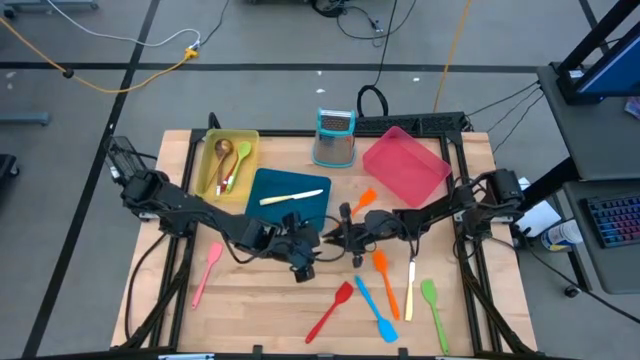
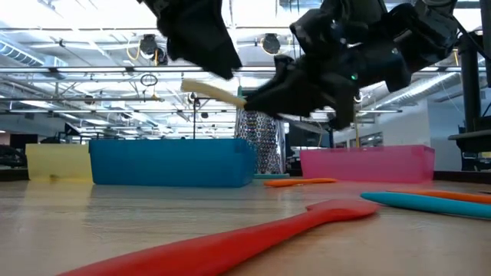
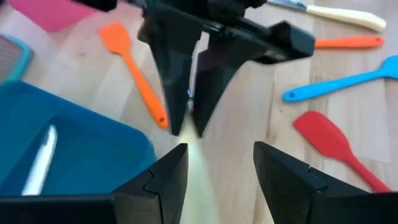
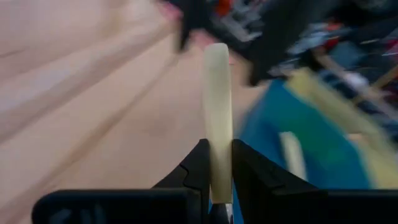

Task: Pick & Place Kitchen Items
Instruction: Put the top yellow table knife into the blue bin

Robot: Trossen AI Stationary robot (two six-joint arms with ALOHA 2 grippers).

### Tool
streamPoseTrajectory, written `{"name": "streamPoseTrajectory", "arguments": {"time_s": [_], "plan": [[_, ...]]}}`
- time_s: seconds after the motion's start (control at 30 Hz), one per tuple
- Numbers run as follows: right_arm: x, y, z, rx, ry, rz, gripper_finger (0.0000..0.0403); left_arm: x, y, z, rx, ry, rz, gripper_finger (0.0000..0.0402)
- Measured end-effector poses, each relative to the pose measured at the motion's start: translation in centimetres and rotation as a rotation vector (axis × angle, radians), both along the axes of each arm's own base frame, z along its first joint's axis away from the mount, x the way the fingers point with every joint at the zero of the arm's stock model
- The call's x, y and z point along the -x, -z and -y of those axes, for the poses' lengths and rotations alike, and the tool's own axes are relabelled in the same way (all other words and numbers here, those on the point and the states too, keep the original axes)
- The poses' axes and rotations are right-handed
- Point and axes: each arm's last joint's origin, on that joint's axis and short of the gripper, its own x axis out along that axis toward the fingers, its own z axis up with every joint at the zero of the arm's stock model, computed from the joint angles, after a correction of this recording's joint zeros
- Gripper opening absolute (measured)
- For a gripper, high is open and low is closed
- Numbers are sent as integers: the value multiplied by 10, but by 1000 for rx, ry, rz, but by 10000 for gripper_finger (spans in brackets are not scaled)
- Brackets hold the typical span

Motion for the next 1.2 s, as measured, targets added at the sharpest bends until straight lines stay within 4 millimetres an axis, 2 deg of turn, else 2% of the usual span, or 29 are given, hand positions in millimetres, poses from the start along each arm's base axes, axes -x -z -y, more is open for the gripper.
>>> {"name": "streamPoseTrajectory", "arguments": {"time_s": [0.1, 0.23, 0.43, 0.53, 0.67, 0.8, 0.93, 1.03, 1.2], "plan": [[-2, -4, 5, -5, 46, 41, 44, 7, -18, -5, -2, -15, 55, 188], [-11, -15, 10, -24, -58, 81, 44, 21, -40, -10, -17, -44, 101, 188], [-49, -46, 13, -56, -160, 245, 45, 50, -73, -15, -42, -77, 169, 188], [-66, -50, 15, -62, -170, 257, 45, 65, -90, -17, -43, -85, 223, 188], [-91, -39, 24, -89, -73, 254, 45, 86, -112, -22, -52, -72, 293, 188], [-108, -22, 42, -118, 134, 247, 45, 105, -130, -30, -61, -52, 350, 188], [-110, -9, 59, -178, 354, 213, 45, 113, -137, -33, -61, -47, 371, 188], [-109, -4, 71, -275, 385, 168, 45, 115, -138, -33, -71, -39, 374, 188], [-107, 5, 92, -322, 420, 129, 45, 114, -138, -33, -91, -24, 368, 188]]}}
